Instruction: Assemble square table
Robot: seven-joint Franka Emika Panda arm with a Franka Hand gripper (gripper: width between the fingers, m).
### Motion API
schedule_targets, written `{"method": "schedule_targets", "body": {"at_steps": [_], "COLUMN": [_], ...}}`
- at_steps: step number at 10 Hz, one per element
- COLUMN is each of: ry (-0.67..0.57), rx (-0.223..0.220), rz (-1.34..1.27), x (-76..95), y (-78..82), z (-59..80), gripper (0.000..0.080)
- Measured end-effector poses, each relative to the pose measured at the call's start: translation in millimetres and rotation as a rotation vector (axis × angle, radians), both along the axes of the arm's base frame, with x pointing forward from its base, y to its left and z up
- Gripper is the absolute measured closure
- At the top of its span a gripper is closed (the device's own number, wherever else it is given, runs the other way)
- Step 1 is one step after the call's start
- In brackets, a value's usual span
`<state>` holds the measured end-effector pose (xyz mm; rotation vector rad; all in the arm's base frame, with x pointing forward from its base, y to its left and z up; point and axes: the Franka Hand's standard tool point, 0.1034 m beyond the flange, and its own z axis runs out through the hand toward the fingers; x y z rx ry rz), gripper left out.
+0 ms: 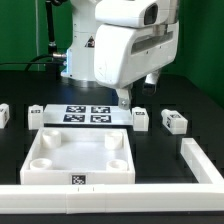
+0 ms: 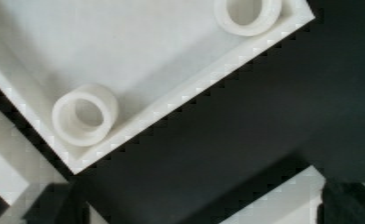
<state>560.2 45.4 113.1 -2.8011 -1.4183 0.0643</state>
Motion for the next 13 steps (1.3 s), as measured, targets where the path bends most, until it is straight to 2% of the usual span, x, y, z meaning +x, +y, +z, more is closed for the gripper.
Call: {"method": "schedule_targets", "body": {"at_steps": [6, 7, 8, 9, 13], "ry": [-0.005, -0.03, -0.018, -0.006, -0.015], "rx": [-0.002, -0.002, 0.001, 0.004, 0.003], "rz": [0.038, 0.214, 0.276, 0.259, 0.309], "x": [-0.8, -16.7, -41.5, -48.6, -47.4], "y": [-2.1, -13.8, -24.8, -28.4, -30.4], "z": [-0.6, -9.1, -20.6, -24.5, -26.1], "gripper": [0.015, 0.015, 0.015, 0.015, 0.015]}}
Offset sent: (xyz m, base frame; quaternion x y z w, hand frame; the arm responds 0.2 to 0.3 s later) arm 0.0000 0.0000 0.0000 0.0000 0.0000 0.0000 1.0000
